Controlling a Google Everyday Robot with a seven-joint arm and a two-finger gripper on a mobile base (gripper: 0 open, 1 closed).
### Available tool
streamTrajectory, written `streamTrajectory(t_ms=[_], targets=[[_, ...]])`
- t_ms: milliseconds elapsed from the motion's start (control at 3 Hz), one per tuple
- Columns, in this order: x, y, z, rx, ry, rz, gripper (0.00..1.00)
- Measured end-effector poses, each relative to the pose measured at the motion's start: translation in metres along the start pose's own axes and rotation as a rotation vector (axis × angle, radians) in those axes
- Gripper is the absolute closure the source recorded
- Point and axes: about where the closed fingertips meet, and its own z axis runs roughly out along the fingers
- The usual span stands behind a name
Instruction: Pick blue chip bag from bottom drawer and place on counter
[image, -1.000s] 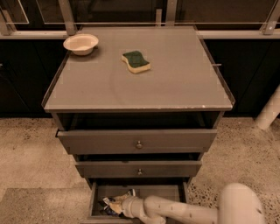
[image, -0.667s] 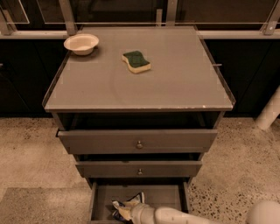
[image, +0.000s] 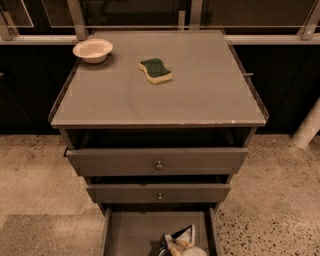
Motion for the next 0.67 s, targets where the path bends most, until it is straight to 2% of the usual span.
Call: streamTrajectory(t_ms=[333, 667], targets=[[0.0078, -0.0242, -0.0225, 0.060, -0.025, 0.046, 1.00], [0.0078, -0.0242, -0.0225, 0.060, -0.025, 0.046, 1.00]])
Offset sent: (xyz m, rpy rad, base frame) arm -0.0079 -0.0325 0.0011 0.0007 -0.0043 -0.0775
